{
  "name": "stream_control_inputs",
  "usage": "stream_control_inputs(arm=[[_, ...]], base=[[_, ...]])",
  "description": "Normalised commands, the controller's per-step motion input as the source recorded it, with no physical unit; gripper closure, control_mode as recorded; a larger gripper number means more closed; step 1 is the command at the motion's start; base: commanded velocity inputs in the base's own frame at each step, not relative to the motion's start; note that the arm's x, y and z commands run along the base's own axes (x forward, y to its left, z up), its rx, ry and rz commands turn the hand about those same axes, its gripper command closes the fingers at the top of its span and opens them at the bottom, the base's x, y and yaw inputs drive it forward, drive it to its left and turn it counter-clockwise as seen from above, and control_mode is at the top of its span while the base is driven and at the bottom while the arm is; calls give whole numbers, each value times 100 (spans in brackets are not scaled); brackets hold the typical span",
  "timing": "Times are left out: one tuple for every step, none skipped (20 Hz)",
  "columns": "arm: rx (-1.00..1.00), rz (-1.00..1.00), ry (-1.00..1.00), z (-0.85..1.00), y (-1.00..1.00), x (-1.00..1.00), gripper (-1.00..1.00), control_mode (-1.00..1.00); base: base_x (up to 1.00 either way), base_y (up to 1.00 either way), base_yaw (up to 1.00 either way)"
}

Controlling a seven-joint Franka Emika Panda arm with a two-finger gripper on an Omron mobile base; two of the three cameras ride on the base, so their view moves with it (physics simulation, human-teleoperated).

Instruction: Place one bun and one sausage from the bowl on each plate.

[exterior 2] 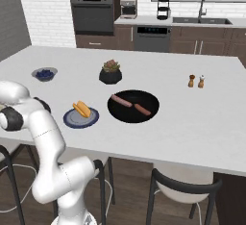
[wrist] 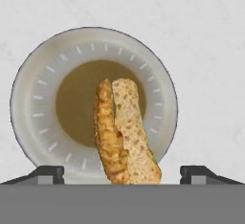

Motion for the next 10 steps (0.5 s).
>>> stream_control_inputs(arm=[[5,-1,-13,56,-67,-88,-100,-100],[4,-1,-13,46,-80,-100,-100,-100],[4,0,-14,35,-100,-100,-100,-100],[3,0,-13,30,-100,-100,-100,-100],[4,0,-12,20,-100,-100,-100,-100],[4,0,-11,8,-100,-100,-100,-100],[6,0,-12,0,-100,-100,-100,-100],[5,0,-11,0,-100,-83,-100,-100],[1,0,-6,6,-100,-56,-100,-100],[0,0,-1,16,-100,-39,-100,-100]], base=[[0,0,0],[0,0,0],[0,0,0],[0,0,0],[0,0,0],[0,0,0],[0,0,0],[0,0,0],[0,0,0],[0,0,0]])
